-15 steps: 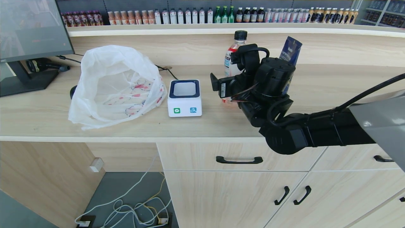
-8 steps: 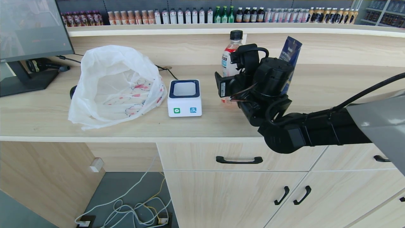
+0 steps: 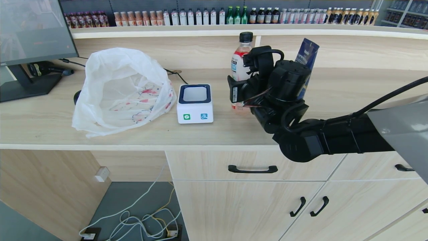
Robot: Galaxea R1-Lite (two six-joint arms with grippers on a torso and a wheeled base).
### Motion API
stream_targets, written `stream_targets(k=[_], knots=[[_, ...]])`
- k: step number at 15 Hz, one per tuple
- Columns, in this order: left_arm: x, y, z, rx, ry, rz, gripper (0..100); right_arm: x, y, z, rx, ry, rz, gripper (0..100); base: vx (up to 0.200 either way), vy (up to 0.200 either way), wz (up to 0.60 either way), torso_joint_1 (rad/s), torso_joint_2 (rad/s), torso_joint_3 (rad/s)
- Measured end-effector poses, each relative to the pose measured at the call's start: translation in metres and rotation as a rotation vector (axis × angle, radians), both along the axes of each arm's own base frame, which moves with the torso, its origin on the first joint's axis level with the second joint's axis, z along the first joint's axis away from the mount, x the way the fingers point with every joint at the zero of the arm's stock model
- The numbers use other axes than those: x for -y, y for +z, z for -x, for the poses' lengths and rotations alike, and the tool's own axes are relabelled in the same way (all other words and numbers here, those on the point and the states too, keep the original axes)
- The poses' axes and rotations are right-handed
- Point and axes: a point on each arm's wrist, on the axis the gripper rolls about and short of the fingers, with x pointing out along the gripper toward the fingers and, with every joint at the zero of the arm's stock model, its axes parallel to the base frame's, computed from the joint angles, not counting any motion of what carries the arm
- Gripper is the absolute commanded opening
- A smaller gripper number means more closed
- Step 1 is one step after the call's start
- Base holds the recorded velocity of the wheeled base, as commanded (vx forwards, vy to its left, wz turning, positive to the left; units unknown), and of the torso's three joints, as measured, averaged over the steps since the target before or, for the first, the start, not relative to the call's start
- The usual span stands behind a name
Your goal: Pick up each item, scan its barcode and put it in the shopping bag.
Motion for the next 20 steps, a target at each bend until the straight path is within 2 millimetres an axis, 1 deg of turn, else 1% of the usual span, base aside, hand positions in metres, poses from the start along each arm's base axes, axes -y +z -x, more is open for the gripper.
stream_targets(k=[5, 7, 10, 16, 18, 20], knots=[[0.0, 0.0, 0.0, 0.0, -0.001, 0.0, 100, 0.004, 0.009, 0.006, 0.016, 0.003, -0.024, 0, 0.0, 0.0, 0.0, 0.0, 0.0, 0.0], [0.0, 0.0, 0.0, 0.0, 0.0, 0.0, 100, 0.005, 0.012, 0.014, 0.014, 0.014, -0.027, 0, 0.0, 0.0, 0.0, 0.0, 0.0, 0.0], [0.0, 0.0, 0.0, 0.0, 0.0, 0.0, 100, 0.011, 0.023, 0.027, 0.022, 0.024, -0.035, 0, 0.0, 0.0, 0.0, 0.0, 0.0, 0.0], [0.0, 0.0, 0.0, 0.0, 0.0, 0.0, 100, 0.033, 0.045, 0.067, 0.04, 0.056, -0.043, 0, 0.0, 0.0, 0.0, 0.0, 0.0, 0.0], [0.0, 0.0, 0.0, 0.0, 0.0, 0.0, 100, 0.037, 0.05, 0.087, 0.039, 0.082, -0.044, 0, 0.0, 0.0, 0.0, 0.0, 0.0, 0.0], [0.0, 0.0, 0.0, 0.0, 0.0, 0.0, 100, 0.036, 0.055, 0.112, 0.038, 0.127, -0.054, 0, 0.0, 0.0, 0.0, 0.0, 0.0, 0.0]])
